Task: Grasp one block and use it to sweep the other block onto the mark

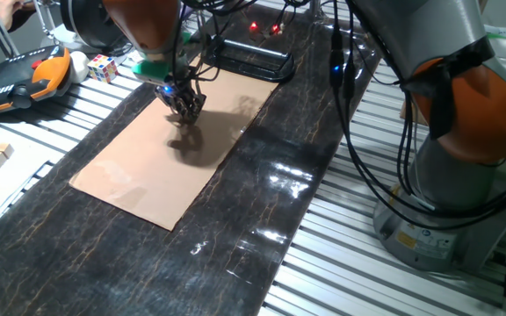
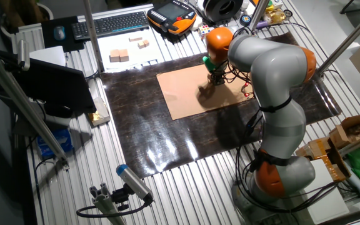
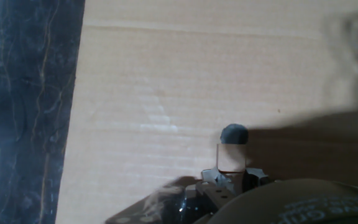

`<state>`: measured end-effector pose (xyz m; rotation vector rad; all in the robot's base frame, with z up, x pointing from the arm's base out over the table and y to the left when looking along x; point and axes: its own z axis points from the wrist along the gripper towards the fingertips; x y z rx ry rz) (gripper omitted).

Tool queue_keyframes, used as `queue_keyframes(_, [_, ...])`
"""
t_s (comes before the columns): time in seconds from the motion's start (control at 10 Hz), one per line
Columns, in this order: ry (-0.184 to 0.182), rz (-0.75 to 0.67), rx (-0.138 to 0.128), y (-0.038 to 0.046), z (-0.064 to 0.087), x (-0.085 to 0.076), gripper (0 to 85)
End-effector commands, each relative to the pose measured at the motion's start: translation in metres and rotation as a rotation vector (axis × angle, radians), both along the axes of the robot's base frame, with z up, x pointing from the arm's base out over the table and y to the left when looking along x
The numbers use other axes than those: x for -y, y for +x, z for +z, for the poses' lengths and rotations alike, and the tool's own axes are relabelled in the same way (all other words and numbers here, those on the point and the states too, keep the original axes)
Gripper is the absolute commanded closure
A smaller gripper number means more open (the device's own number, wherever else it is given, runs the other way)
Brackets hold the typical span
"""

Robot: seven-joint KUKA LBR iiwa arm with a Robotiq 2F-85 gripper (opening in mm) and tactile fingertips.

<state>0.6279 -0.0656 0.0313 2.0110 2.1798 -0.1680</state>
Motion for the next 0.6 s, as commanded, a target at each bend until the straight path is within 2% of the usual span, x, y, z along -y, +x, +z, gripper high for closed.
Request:
queue_keyframes(0.0, [0.0, 0.0, 0.0, -0.0001, -0.0001, 0.0014, 84.3])
queue_keyframes(0.5, [-0.002, 0.006, -0.002, -0.0004, 0.0004, 0.0065, 84.3])
